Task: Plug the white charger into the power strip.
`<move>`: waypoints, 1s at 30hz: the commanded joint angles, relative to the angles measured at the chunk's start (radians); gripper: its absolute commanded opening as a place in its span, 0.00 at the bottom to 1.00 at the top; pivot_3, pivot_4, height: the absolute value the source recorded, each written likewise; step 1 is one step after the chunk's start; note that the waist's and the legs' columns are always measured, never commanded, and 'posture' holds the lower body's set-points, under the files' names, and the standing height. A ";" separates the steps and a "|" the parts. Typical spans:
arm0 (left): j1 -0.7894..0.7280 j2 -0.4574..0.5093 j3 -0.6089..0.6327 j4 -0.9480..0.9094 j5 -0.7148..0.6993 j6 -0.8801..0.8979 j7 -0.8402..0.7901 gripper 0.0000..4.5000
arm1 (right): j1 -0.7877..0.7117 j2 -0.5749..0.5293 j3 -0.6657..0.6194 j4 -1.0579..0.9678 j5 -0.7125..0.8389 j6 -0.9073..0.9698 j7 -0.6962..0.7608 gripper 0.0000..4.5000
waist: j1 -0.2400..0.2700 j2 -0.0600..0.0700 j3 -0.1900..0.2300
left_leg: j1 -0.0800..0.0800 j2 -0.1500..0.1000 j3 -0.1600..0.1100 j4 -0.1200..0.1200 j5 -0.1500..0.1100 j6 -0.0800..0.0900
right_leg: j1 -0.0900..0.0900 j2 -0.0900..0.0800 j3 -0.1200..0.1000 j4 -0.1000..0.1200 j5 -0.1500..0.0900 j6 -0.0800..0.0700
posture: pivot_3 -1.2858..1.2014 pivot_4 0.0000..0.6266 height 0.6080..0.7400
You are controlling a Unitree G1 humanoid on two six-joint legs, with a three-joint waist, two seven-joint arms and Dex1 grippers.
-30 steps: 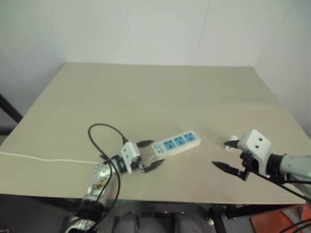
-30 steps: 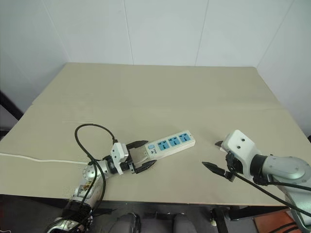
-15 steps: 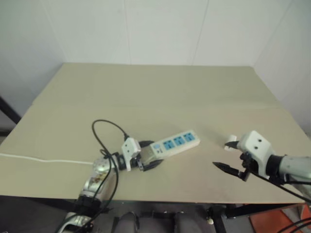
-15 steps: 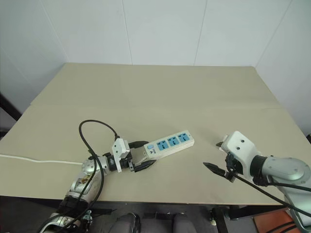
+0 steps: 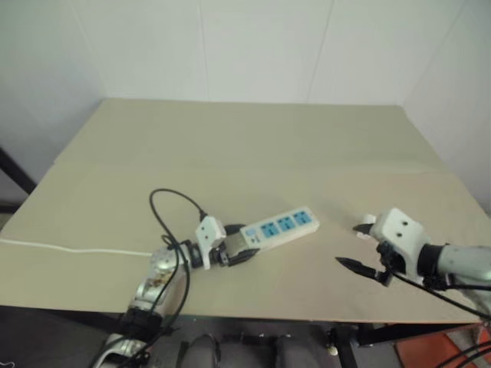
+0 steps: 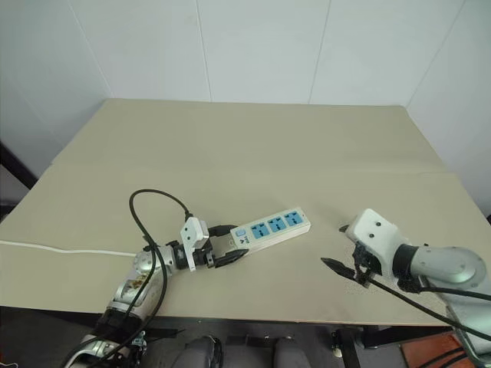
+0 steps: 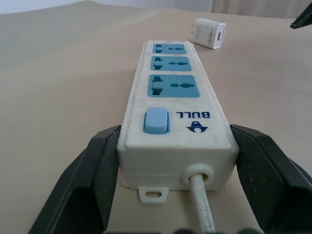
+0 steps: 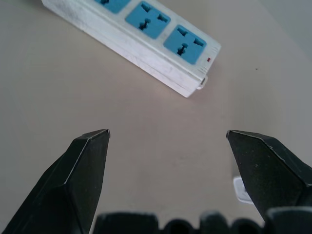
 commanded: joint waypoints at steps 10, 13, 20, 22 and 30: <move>-0.072 0.088 -0.040 0.050 -0.030 -0.037 -0.225 0.71 | -0.645 -0.199 0.391 0.795 -0.386 -1.172 0.484 1.00 | -0.020 0.001 0.001 | 0.000 0.001 0.001 -0.002 0.000 0.000 | -0.002 0.000 0.000 -0.001 0.000 -0.001 | 0.52 0.24 1.00; -0.067 0.090 -0.037 0.040 -0.038 -0.028 -0.233 0.71 | -0.834 -0.134 0.523 1.028 -0.487 -1.485 0.531 1.00 | -0.030 0.001 0.002 | 0.000 0.001 0.001 -0.003 0.000 0.000 | -0.002 0.000 0.000 -0.001 0.000 -0.001 | 0.52 0.24 1.00; -0.056 0.090 -0.039 0.020 -0.041 -0.015 -0.238 0.71 | -1.119 0.009 0.754 1.371 -0.654 -1.866 0.564 1.00 | -0.033 0.004 0.003 | 0.001 0.000 0.001 -0.003 0.000 0.000 | -0.003 0.000 0.002 0.001 0.004 -0.008 | 0.52 0.24 1.00; -0.055 0.094 -0.043 0.015 -0.038 -0.015 -0.241 0.71 | -1.158 0.040 0.791 1.432 -0.726 -1.919 0.524 1.00 | -0.031 0.004 0.003 | 0.001 0.000 0.001 -0.003 0.000 0.000 | -0.003 0.000 0.002 0.001 0.004 -0.009 | 0.52 0.24 1.00; -0.041 0.100 -0.043 0.002 -0.032 -0.021 -0.229 0.71 | -1.236 0.104 0.880 1.550 -0.959 -2.016 0.334 1.00 | -0.032 0.004 0.003 | 0.001 0.000 0.001 -0.003 0.000 0.000 | -0.005 0.000 0.002 0.004 0.004 -0.010 | 0.52 0.24 1.00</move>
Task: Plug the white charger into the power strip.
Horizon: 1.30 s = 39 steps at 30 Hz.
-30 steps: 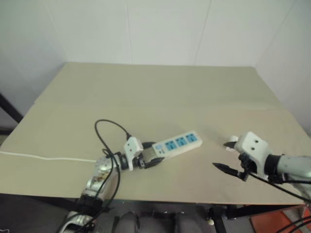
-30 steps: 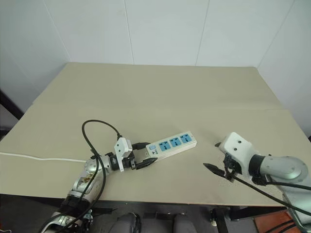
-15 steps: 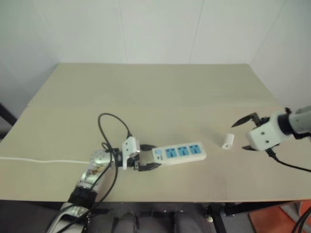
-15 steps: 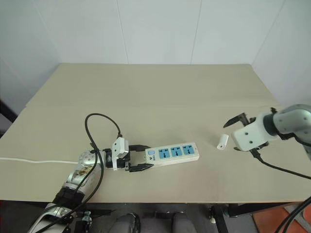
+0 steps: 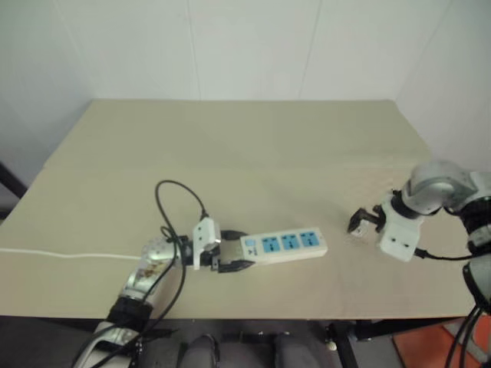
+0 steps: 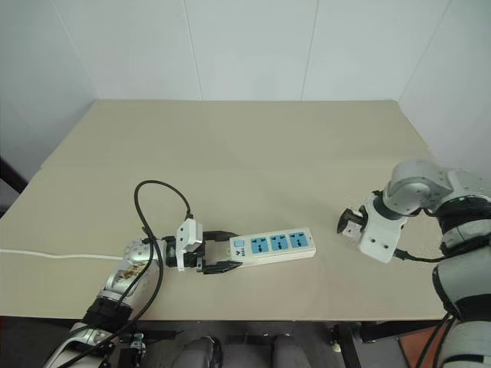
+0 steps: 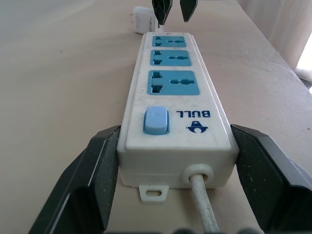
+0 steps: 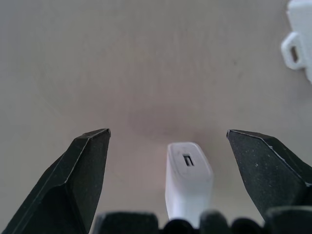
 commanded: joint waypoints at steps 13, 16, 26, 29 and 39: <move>0.008 0.010 -0.024 -0.025 0.009 -0.003 -0.010 0.71 | -0.179 0.101 0.136 0.115 -0.385 0.028 -0.400 1.00 | -0.002 0.000 0.000 | 0.001 0.000 0.000 0.000 0.000 0.000 | -0.001 0.000 0.001 0.003 -0.001 -0.001 | 0.52 0.24 1.00; 0.010 0.010 -0.024 -0.027 0.008 -0.003 -0.010 0.71 | -0.193 0.108 0.164 0.129 -0.428 0.035 -0.454 1.00 | -0.002 0.001 0.000 | 0.001 0.000 0.000 0.000 0.000 0.000 | -0.001 0.000 0.000 0.003 -0.001 -0.001 | 0.52 0.24 1.00; 0.017 0.014 -0.022 -0.022 0.013 -0.024 -0.009 0.71 | -0.236 0.129 0.260 0.163 -0.569 0.039 -0.649 1.00 | -0.003 0.001 0.000 | 0.001 0.000 0.000 0.000 0.000 0.000 | -0.001 0.000 0.000 0.004 0.000 -0.001 | 0.52 0.24 1.00; 0.018 0.013 -0.022 -0.022 0.014 -0.025 -0.008 0.71 | -0.247 0.131 0.290 0.162 -0.612 0.038 -0.716 0.96 | -0.003 0.001 0.000 | 0.001 0.000 0.000 0.000 0.000 0.000 | -0.001 0.000 0.001 0.004 0.000 -0.001 | 0.52 0.24 1.00; 0.023 0.017 -0.026 -0.021 0.020 -0.032 -0.007 0.71 | -0.287 0.144 0.371 0.179 -0.720 0.050 -0.873 0.25 | -0.011 0.001 -0.001 | 0.002 -0.001 0.000 0.000 0.000 0.000 | -0.001 0.000 0.001 0.004 0.000 -0.001 | 0.52 0.24 1.00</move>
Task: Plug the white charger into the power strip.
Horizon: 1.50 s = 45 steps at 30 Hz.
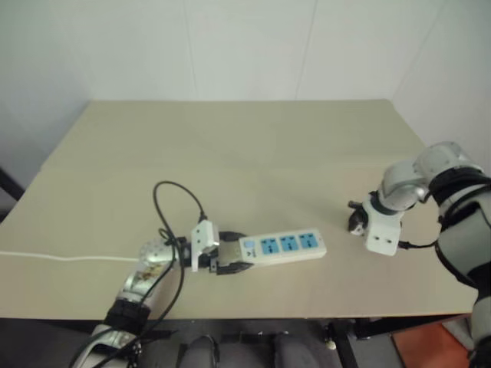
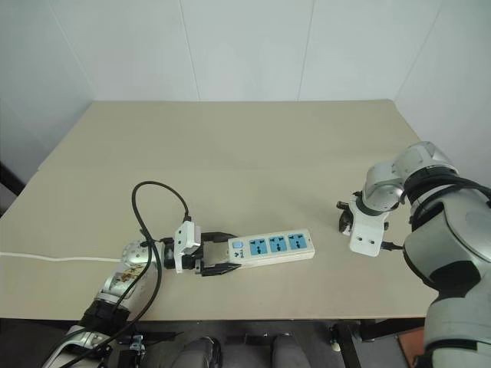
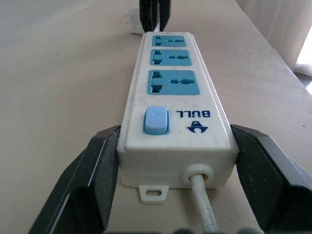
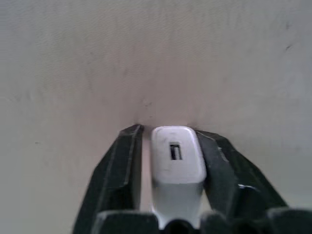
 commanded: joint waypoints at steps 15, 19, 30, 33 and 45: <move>-0.025 -0.001 -0.019 0.031 0.008 -0.034 -0.037 0.71 | -0.007 0.039 -0.483 0.287 0.648 0.112 0.429 0.25 | -0.008 0.000 0.000 | 0.001 0.000 0.000 0.000 0.000 0.000 | 0.002 0.000 0.000 -0.001 0.000 0.000 | 0.52 0.24 1.00; -0.065 -0.008 -0.019 0.106 0.005 -0.087 -0.079 0.71 | 0.120 0.083 -0.781 0.154 1.070 0.387 0.797 0.25 | -0.007 0.000 0.000 | 0.009 0.000 -0.003 0.000 0.000 0.000 | 0.015 0.000 -0.003 -0.004 0.000 0.000 | 0.52 0.24 1.00; -0.190 -0.019 -0.017 0.320 0.018 -0.166 -0.191 0.71 | 0.652 0.098 -1.047 -0.976 1.779 1.658 0.872 0.25 | 0.008 0.001 0.000 | 0.006 0.001 -0.004 -0.001 0.000 0.000 | 0.011 0.000 -0.004 -0.002 0.000 0.000 | 0.52 0.24 1.00; -0.202 -0.017 -0.023 0.339 0.031 -0.158 -0.198 0.71 | 0.747 0.124 -1.062 -1.159 1.887 1.830 0.790 0.25 | 0.007 0.001 0.000 | 0.005 0.000 -0.004 0.000 0.000 0.000 | 0.010 0.000 -0.004 -0.002 0.000 0.001 | 0.52 0.24 1.00; -0.194 -0.010 -0.012 0.323 0.026 -0.121 -0.191 0.71 | 0.895 0.237 -0.983 -1.283 1.890 1.874 0.684 0.25 | 0.008 0.000 0.000 | 0.005 0.001 -0.004 0.000 0.000 0.000 | 0.010 0.001 -0.004 -0.003 -0.005 0.009 | 0.52 0.24 1.00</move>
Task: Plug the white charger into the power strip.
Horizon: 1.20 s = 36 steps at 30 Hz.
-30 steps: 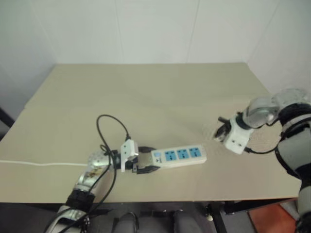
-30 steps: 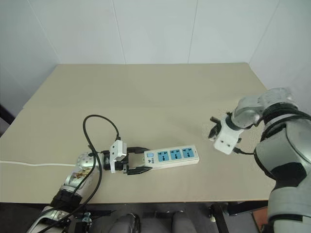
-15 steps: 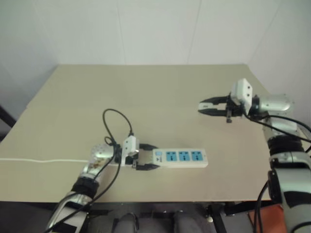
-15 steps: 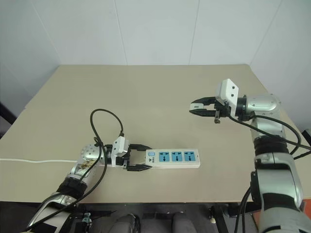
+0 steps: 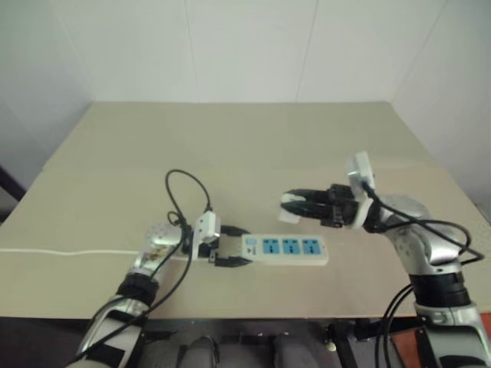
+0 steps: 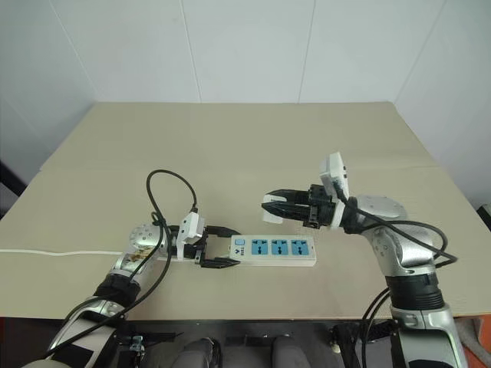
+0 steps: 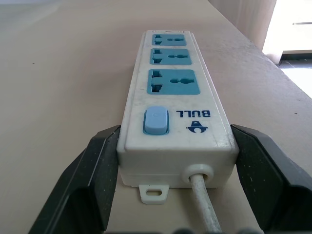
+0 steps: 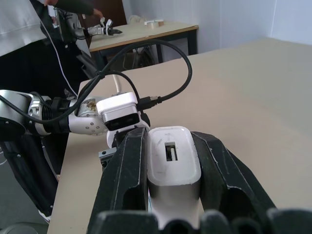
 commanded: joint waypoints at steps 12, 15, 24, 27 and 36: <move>0.018 0.021 -0.003 -0.030 0.019 0.040 0.007 0.71 | 0.022 0.072 0.091 0.081 -0.124 -0.201 0.084 0.25 | -0.001 0.000 0.000 | -0.001 0.000 0.000 0.000 0.000 0.000 | -0.001 0.000 0.000 0.000 0.000 0.000 | 0.52 0.24 1.00; 0.014 0.021 -0.002 -0.028 0.019 0.042 0.006 0.71 | 0.009 0.083 0.101 0.114 -0.138 -0.221 0.098 0.25 | -0.001 0.000 0.000 | -0.001 0.000 0.000 0.000 0.000 0.000 | -0.001 0.000 0.000 0.000 0.000 0.000 | 0.52 0.24 1.00; 0.014 0.020 0.001 -0.034 0.015 0.052 0.004 0.71 | -0.036 0.118 0.143 0.218 -0.204 -0.290 0.143 0.25 | -0.001 0.000 0.000 | -0.001 0.000 0.000 0.000 0.000 0.000 | -0.001 0.000 0.000 0.000 0.000 0.000 | 0.52 0.24 1.00; 0.016 0.021 0.002 -0.037 0.016 0.053 0.007 0.71 | -0.048 0.124 0.149 0.249 -0.217 -0.312 0.154 0.25 | -0.001 0.000 0.000 | -0.001 0.000 0.000 0.000 0.000 0.000 | -0.001 0.000 0.000 0.000 0.000 0.000 | 0.52 0.24 1.00; 0.031 0.021 0.000 -0.059 0.014 0.062 0.016 0.71 | -0.078 0.120 0.137 0.322 -0.235 -0.347 0.179 0.25 | -0.001 0.000 0.000 | -0.001 0.000 0.000 0.000 0.000 0.000 | -0.001 0.000 0.000 0.000 0.000 0.000 | 0.52 0.24 1.00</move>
